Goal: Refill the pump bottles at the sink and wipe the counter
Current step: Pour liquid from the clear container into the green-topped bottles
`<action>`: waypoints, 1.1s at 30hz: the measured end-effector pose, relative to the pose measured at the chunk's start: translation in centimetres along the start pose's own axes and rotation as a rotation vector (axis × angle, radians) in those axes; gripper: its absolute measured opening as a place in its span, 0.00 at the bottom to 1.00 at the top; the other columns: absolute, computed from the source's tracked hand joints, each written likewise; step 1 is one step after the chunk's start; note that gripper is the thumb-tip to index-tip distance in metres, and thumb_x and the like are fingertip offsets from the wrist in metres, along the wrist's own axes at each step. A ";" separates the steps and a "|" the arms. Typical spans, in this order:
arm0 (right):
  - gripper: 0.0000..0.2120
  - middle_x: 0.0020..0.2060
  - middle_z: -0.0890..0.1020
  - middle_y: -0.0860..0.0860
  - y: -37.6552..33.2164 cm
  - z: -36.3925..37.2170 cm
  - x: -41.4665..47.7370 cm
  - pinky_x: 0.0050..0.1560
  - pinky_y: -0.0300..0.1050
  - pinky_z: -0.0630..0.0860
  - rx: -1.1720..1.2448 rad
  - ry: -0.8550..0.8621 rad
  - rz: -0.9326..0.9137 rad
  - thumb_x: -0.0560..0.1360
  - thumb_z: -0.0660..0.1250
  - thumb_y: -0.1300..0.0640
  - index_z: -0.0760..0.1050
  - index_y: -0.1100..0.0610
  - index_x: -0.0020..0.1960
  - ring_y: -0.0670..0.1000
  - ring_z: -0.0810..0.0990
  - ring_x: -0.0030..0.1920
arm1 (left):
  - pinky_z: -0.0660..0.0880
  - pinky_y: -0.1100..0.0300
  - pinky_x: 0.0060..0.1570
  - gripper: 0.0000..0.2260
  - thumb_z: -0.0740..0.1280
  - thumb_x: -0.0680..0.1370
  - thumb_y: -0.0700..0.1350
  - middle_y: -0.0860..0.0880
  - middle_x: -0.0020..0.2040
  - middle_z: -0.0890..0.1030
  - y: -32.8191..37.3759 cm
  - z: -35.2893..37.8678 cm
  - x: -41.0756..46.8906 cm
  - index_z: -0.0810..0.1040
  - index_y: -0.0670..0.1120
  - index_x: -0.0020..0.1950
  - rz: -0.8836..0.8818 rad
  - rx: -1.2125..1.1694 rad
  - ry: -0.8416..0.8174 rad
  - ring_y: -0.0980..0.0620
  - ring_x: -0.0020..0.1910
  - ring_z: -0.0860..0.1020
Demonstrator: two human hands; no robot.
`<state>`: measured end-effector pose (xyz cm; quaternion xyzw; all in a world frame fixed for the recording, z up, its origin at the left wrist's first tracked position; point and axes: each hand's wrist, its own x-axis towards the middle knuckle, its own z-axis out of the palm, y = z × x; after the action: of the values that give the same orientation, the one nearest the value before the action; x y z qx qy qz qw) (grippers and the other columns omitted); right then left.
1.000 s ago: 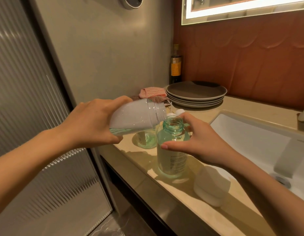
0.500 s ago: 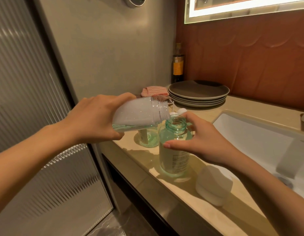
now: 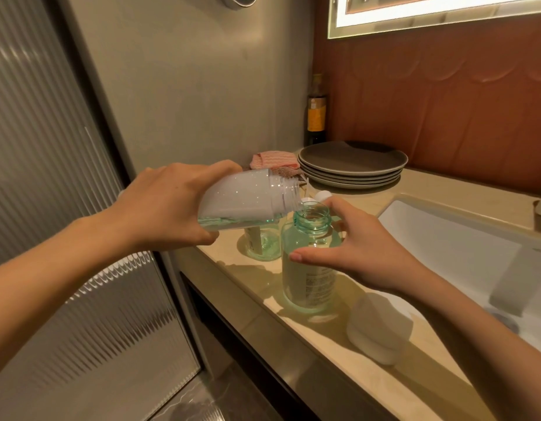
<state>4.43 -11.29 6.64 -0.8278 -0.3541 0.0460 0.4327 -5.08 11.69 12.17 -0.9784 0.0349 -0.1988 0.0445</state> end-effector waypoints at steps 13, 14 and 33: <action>0.44 0.60 0.77 0.47 0.0 0.0 -0.1 0.58 0.51 0.75 -0.017 -0.007 0.013 0.51 0.68 0.30 0.70 0.49 0.63 0.49 0.75 0.59 | 0.73 0.55 0.34 0.32 0.74 0.63 0.49 0.56 0.47 0.79 0.0 0.0 0.0 0.62 0.63 0.60 0.003 -0.013 0.000 0.48 0.41 0.77; 0.45 0.61 0.76 0.47 0.0 0.0 0.0 0.58 0.52 0.75 -0.020 -0.009 0.015 0.51 0.68 0.29 0.69 0.49 0.63 0.49 0.75 0.59 | 0.74 0.55 0.34 0.32 0.74 0.63 0.49 0.56 0.47 0.79 0.0 0.0 0.0 0.62 0.63 0.61 0.001 -0.014 0.000 0.48 0.41 0.77; 0.45 0.61 0.76 0.48 -0.2 0.0 0.0 0.58 0.52 0.75 -0.020 -0.009 0.018 0.51 0.68 0.30 0.69 0.50 0.63 0.50 0.74 0.60 | 0.73 0.56 0.34 0.32 0.74 0.63 0.49 0.55 0.47 0.80 -0.1 -0.1 0.1 0.62 0.63 0.61 -0.001 -0.002 -0.008 0.48 0.42 0.77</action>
<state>4.30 -11.24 6.80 -0.8350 -0.3491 0.0501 0.4223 -5.05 11.80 12.26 -0.9792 0.0344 -0.1951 0.0434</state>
